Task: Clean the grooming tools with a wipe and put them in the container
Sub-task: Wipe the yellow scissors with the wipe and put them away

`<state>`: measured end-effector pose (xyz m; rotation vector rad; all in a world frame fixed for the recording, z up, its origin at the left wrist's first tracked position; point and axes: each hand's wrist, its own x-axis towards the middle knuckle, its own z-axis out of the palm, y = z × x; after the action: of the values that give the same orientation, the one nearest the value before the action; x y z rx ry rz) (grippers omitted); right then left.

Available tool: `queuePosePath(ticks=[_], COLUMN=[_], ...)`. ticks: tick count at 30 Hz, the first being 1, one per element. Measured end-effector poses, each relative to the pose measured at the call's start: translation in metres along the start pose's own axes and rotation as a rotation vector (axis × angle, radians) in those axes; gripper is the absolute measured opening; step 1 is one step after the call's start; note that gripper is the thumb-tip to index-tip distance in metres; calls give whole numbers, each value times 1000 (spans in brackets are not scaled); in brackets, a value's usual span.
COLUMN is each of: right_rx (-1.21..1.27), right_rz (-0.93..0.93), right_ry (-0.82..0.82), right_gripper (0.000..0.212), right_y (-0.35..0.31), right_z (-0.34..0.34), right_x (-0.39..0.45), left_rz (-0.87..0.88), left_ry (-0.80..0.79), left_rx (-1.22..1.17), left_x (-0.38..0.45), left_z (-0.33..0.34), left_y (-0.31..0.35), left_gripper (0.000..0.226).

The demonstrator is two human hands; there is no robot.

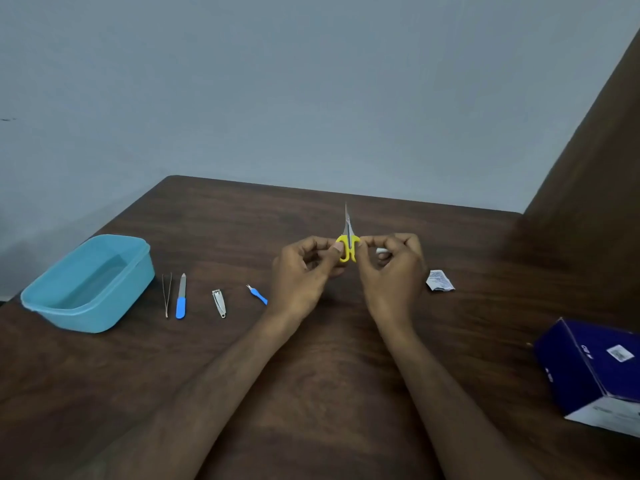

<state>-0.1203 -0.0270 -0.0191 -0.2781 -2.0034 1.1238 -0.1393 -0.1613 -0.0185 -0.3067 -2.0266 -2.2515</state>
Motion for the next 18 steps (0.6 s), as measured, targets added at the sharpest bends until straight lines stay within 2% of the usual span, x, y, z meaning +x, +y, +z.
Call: queuePosePath(ticks=[9, 11, 15, 18], right_rx=[-67, -41, 76, 138], right_rz=[-126, -107, -25, 9], right_ry=[-50, -89, -112, -180], right_gripper=[4, 4, 27, 28], right_y=[4, 6, 12, 23], right_z=[-4, -6, -12, -20], right_x=[0, 1, 10, 13], left_rz=[-129, -150, -175, -198], left_ry=[-19, -21, -28, -66], left_rx=[-151, -154, -120, -136], left_x=[6, 7, 9, 10], left_z=[0, 0, -2, -3], left_y=[-4, -5, -9, -10], left_gripper=[23, 22, 22, 22])
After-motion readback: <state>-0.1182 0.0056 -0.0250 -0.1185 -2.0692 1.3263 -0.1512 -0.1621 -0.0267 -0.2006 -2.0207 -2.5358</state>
